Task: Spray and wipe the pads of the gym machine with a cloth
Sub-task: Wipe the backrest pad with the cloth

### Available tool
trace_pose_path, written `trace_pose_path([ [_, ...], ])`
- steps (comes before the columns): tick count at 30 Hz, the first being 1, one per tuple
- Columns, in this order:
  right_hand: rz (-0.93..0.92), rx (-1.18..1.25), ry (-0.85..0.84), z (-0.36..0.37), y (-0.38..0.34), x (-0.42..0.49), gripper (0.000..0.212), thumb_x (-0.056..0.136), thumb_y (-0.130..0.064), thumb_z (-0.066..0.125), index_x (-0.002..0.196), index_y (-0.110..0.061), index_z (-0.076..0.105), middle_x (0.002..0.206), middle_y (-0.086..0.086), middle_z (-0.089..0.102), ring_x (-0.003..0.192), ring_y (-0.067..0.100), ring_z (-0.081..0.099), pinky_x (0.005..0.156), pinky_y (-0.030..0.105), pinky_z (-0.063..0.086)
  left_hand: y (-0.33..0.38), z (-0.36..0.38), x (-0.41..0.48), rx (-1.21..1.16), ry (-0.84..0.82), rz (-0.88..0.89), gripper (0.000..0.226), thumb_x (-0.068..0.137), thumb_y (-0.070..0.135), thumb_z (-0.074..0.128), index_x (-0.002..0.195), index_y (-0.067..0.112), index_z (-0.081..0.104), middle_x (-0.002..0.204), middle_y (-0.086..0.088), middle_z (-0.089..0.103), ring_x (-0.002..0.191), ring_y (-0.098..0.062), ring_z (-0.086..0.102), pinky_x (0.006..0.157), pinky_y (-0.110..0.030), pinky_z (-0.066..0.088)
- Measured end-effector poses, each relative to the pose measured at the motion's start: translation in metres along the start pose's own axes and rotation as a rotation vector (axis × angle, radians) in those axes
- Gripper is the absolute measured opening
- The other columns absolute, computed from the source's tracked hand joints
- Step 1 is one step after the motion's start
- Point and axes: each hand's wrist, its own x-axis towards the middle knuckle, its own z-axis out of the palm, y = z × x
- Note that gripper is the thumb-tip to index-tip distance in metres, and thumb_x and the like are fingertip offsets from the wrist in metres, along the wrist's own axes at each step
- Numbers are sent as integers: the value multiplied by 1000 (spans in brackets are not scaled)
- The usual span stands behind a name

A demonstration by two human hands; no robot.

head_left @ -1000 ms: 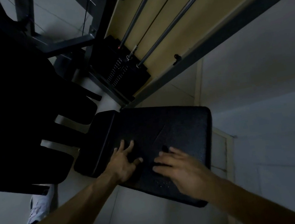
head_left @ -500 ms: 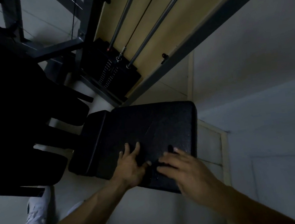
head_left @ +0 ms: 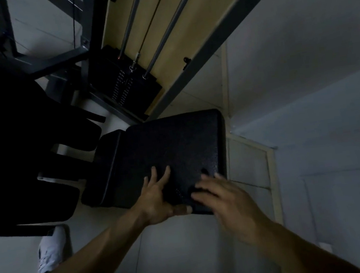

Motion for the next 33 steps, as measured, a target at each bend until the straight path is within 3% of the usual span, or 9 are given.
trace_pose_path([
  [4, -82, -32, -38, -7, 12, 1, 48, 86, 3, 71, 131, -15, 69, 134, 9, 65, 137, 28, 55, 116, 50, 42, 0, 3, 3, 37, 20, 14, 143, 60, 67, 88, 160, 42, -11, 166, 2, -30, 153, -35, -22, 125, -54, 6],
  [7, 121, -32, 65, -13, 44, 48, 47, 84, 8, 71, 127, -11, 72, 129, 12, 68, 134, 35, 57, 113, 59, 42, -5, 5, 3, 31, 45, 29, 139, 60, 68, 87, 161, 44, -7, 167, 4, -28, 154, -33, -21, 125, -53, 6],
  [11, 344, 16, 113, -11, 40, 77, 37, 94, 1, 65, 129, -11, 70, 130, 11, 65, 138, 34, 52, 121, 54, 34, -10, 6, 0, 55, 76, 42, 136, 60, 71, 84, 161, 45, -4, 168, 6, -24, 155, -30, -18, 126, -53, 7],
  [16, 28, -48, 3, 2, -13, 5, 49, 79, 3, 80, 125, -11, 72, 131, 12, 66, 130, 32, 60, 118, 47, 39, -14, 5, -2, 94, 91, 78, 129, 66, 69, 81, 162, 42, -1, 169, 2, -21, 156, -32, -14, 127, -55, 8],
  [21, -146, -98, -75, -4, 13, 22, 44, 82, -2, 77, 124, -15, 73, 132, 11, 67, 129, 31, 62, 113, 53, 44, -23, 3, -1, 77, 122, 123, 122, 71, 61, 83, 163, 38, 6, 170, 0, -17, 156, -32, -10, 127, -52, 9],
  [25, 220, -98, 11, 9, 35, 94, 41, 86, 6, 71, 123, -11, 73, 136, 16, 65, 133, 38, 57, 118, 57, 35, -33, 4, -4, 81, 172, 177, 115, 75, 58, 82, 163, 36, 12, 171, 0, -9, 158, -27, -2, 128, -45, 12],
  [27, 267, -116, 3, 26, 16, 100, 45, 84, 6, 72, 126, -10, 71, 138, 19, 62, 134, 40, 56, 119, 54, 36, -46, 2, -6, 78, 240, 166, 108, 79, 52, 82, 163, 33, 17, 172, -2, -5, 158, -25, 5, 127, -38, 13],
  [30, 68, -106, -90, 43, -24, 61, 57, 73, 4, 81, 127, -13, 70, 139, 17, 62, 131, 38, 58, 117, 50, 38, -68, -6, -4, 120, 291, 113, 104, 83, 52, 79, 163, 30, 17, 172, -6, -3, 157, -29, 9, 128, -42, 16],
  [33, -168, -42, -231, 38, -39, 28, 59, 69, -7, 89, 124, -19, 72, 137, 12, 65, 127, 30, 62, 115, 44, 35, -79, -13, 2, 108, 202, 46, 107, 81, 60, 75, 164, 31, 14, 172, -4, -5, 157, -31, 7, 127, -47, 18],
])
